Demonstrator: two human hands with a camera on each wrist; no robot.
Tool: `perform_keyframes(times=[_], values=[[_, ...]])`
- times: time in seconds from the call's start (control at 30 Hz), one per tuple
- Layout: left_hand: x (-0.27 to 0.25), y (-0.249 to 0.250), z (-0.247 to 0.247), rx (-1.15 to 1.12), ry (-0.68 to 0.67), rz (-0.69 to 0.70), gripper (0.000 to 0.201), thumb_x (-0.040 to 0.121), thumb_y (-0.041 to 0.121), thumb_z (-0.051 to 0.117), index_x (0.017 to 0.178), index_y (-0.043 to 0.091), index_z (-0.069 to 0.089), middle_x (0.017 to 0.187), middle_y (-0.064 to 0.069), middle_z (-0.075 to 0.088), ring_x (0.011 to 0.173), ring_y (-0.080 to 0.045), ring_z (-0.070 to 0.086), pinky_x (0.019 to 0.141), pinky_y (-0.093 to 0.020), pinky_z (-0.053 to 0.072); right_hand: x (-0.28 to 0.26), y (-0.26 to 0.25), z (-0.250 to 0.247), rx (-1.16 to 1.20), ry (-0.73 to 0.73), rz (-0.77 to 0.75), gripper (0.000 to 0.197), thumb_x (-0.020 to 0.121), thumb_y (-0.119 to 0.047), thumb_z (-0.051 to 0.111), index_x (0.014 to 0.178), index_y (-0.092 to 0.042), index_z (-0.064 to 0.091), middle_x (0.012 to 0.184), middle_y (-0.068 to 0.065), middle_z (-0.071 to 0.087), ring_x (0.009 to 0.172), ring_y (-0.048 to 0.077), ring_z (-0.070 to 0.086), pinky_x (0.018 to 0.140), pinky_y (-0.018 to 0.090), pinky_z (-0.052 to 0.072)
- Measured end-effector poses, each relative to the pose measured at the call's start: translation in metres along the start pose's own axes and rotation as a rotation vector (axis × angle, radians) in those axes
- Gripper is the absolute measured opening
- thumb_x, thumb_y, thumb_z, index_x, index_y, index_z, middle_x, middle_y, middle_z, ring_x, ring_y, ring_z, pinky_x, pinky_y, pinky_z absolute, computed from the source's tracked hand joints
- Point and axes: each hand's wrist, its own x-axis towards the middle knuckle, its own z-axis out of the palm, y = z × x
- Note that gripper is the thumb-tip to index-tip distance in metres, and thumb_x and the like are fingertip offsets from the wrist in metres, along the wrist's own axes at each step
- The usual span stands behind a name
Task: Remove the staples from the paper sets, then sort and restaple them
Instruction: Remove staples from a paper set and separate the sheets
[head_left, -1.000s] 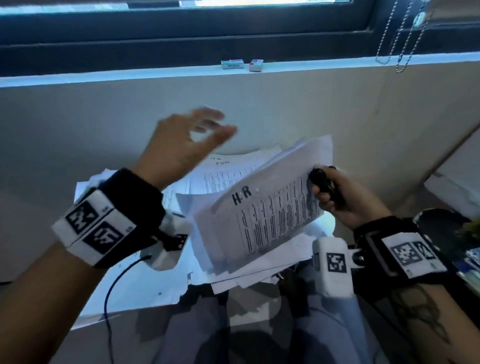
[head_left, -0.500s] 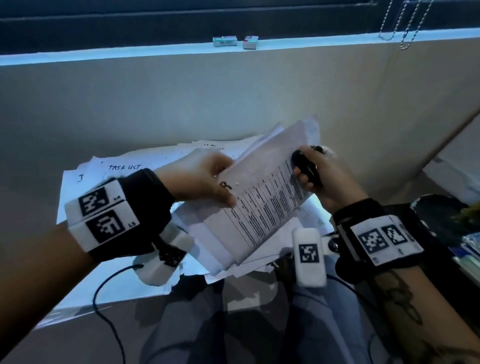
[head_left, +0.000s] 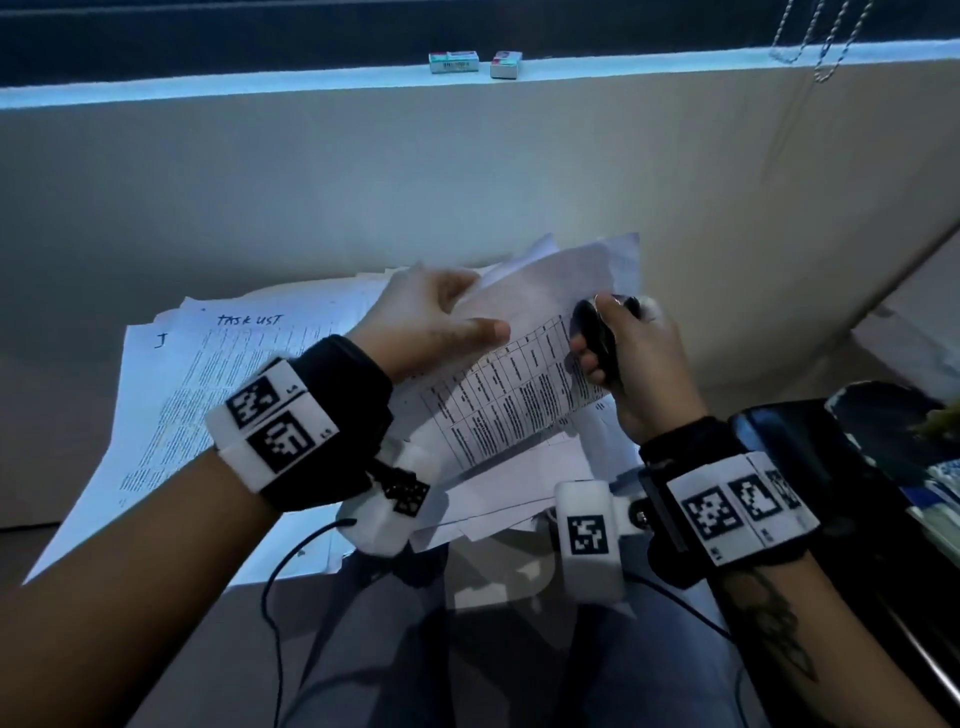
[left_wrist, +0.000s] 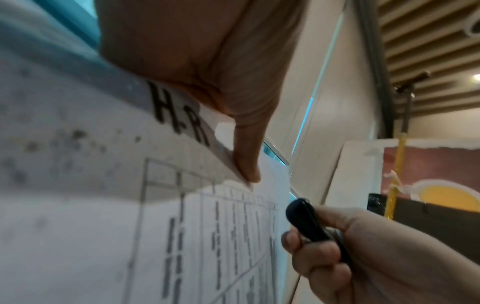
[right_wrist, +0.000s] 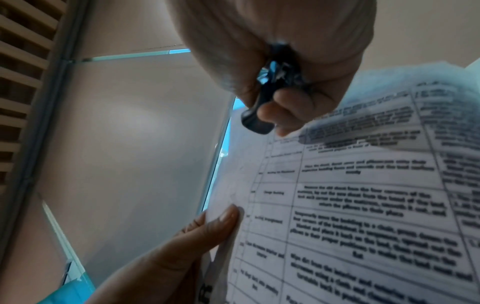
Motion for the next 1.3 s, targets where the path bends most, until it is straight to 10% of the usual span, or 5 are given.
perform_keyframes(times=[0.33, 0.7, 0.97, 1.2, 1.3], values=[[0.002, -0.011, 0.001, -0.2, -0.134, -0.015, 0.029, 0.069, 0.017, 0.07, 0.094, 0.003, 0.068, 0.08, -0.002, 0.066, 0.07, -0.011, 0.06, 0.069, -0.026, 0.048, -0.031, 0.01, 0.003, -0.246, -0.099, -0.092, 0.062, 0.068, -0.025, 0.079, 0.103, -0.02, 0.028, 0.098, 0.0, 0.051, 0.08, 0.011, 0.054, 0.071, 0.027, 0.046], [-0.01, -0.013, -0.016, -0.191, -0.124, -0.088, 0.031, 0.057, 0.009, 0.075, 0.085, -0.002, 0.066, 0.078, -0.024, 0.065, 0.067, -0.023, 0.06, 0.061, -0.027, 0.05, -0.013, -0.014, 0.016, -0.609, -0.281, -0.527, 0.075, 0.068, -0.01, 0.07, 0.135, -0.022, 0.037, 0.073, -0.01, 0.05, 0.065, -0.002, 0.051, 0.061, 0.007, 0.041], [-0.023, -0.013, -0.009, -0.219, 0.033, -0.02, 0.021, 0.071, 0.003, 0.077, 0.089, 0.001, 0.068, 0.081, -0.018, 0.068, 0.067, -0.019, 0.061, 0.061, -0.022, 0.05, -0.017, -0.016, 0.015, -0.438, -0.338, -0.37, 0.05, 0.066, -0.013, 0.071, 0.085, -0.027, 0.028, 0.086, 0.001, 0.047, 0.071, 0.007, 0.048, 0.067, 0.021, 0.043], [-0.031, -0.022, 0.0, -0.463, 0.013, -0.052, 0.019, 0.077, 0.007, 0.069, 0.091, -0.004, 0.063, 0.083, -0.022, 0.062, 0.07, -0.022, 0.06, 0.067, -0.028, 0.051, -0.069, 0.021, 0.034, -0.434, -0.184, -0.278, 0.035, 0.074, -0.019, 0.075, 0.085, -0.017, 0.042, 0.075, -0.01, 0.058, 0.07, -0.003, 0.057, 0.055, 0.009, 0.043], [-0.034, -0.022, 0.002, -0.583, 0.026, -0.076, 0.012, 0.079, 0.004, 0.059, 0.087, -0.003, 0.062, 0.072, -0.011, 0.065, 0.062, -0.013, 0.062, 0.062, -0.021, 0.053, -0.078, 0.021, 0.045, -0.485, -0.115, -0.328, 0.033, 0.076, -0.028, 0.073, 0.09, -0.012, 0.048, 0.076, -0.002, 0.063, 0.072, 0.011, 0.062, 0.065, 0.031, 0.052]])
